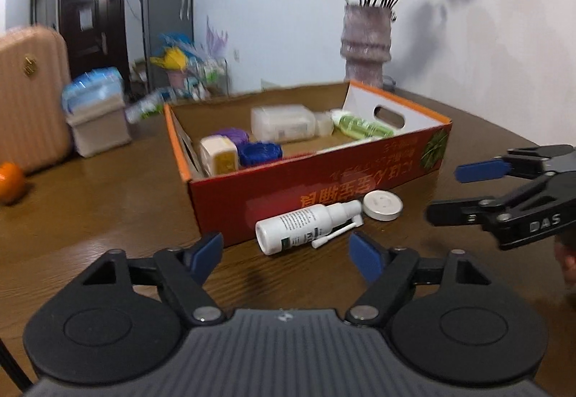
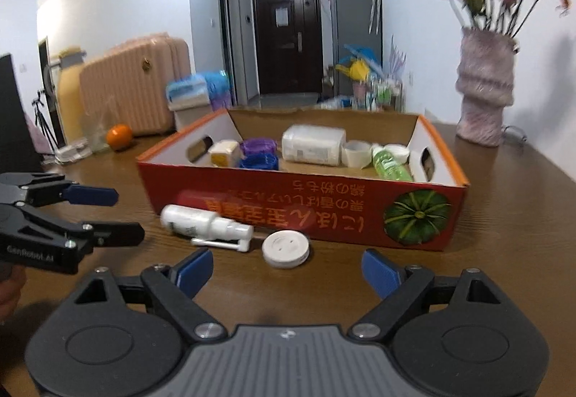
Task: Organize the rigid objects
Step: 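Grasp the white spray bottle with the left tool while the right tool grasps the white lid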
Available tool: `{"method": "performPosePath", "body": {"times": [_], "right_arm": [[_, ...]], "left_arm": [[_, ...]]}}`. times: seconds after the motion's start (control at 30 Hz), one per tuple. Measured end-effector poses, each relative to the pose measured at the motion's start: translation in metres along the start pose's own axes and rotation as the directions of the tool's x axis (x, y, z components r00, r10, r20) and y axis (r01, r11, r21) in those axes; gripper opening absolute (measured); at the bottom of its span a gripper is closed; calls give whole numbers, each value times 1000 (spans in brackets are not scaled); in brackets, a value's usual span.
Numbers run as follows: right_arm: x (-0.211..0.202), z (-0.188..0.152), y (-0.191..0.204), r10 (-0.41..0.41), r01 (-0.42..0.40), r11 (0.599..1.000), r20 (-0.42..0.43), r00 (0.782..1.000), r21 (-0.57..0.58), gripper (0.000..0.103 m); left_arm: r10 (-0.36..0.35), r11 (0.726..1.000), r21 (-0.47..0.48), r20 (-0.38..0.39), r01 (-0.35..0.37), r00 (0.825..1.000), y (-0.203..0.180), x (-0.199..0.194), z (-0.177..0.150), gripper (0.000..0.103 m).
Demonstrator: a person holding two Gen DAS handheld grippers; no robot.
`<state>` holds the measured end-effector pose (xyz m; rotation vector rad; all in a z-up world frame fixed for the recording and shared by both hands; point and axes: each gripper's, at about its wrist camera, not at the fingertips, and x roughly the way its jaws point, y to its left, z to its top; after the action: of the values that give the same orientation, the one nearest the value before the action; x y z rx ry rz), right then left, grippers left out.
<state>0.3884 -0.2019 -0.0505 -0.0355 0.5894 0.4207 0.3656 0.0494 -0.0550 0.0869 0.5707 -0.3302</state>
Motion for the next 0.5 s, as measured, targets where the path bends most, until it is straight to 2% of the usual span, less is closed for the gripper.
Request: {"method": "performPosePath", "body": {"times": [0.1, 0.2, 0.3, 0.4, 0.5], "right_arm": [[32, 7, -3, 1, -1, 1000, -53, 999, 0, 75], [53, 10, -3, 5, -5, 1000, -80, 997, -2, 69], [66, 9, -1, -1, 0, 1000, -107, 994, -6, 56], [66, 8, -1, 0, 1, 1000, -87, 996, 1, 39], [60, 7, -9, 25, -21, 999, -83, 996, 43, 39]], "left_arm": [[-8, 1000, 11, -28, 8, 1000, 6, 24, 5, 77], [-31, 999, 31, -52, 32, 998, 7, 39, 9, 77], [-34, 998, 45, -60, 37, 998, 7, 48, 9, 77], [-43, 999, 9, -51, 43, 998, 8, 50, 5, 77], [-55, 998, -18, -37, 54, 998, 5, 44, 3, 71]]}}
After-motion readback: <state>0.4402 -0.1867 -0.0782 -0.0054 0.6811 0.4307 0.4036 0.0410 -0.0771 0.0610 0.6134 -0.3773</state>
